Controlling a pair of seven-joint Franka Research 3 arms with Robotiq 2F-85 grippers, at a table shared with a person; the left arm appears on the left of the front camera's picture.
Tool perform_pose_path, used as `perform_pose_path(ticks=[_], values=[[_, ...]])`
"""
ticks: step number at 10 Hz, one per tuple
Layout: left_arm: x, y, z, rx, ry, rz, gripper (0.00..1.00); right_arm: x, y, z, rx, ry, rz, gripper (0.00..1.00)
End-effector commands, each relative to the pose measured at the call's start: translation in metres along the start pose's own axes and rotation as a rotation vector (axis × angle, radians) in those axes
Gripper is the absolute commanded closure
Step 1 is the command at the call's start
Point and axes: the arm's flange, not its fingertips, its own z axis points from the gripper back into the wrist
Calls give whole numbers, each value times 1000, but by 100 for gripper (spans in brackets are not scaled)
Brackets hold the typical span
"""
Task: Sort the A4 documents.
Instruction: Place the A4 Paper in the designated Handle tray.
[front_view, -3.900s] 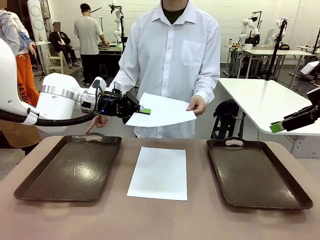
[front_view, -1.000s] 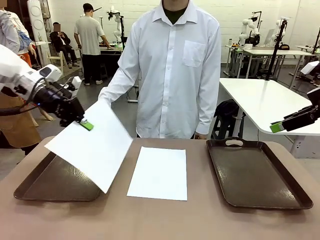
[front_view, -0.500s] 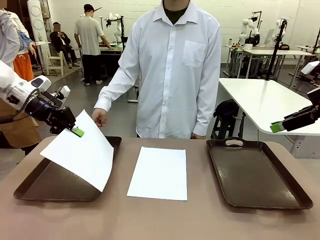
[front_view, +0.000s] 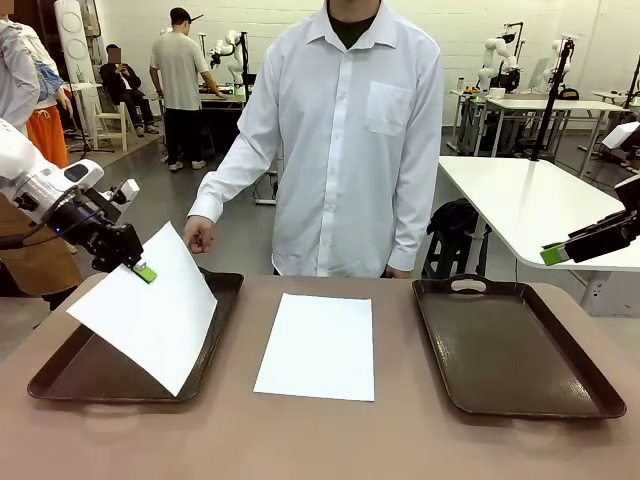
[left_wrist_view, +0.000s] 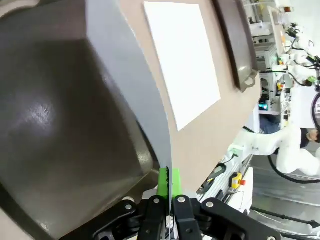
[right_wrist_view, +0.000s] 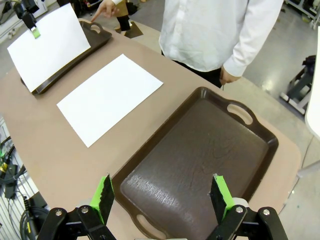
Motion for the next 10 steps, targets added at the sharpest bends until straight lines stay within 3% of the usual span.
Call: perform_pose_path(ticks=[1,10], values=[[8,26,-9,67,71,122,99,0,0,-1,9,-3,-2,0],[20,82,-21,272,38,332,99,0,0,-1,9,-3,-2,0]])
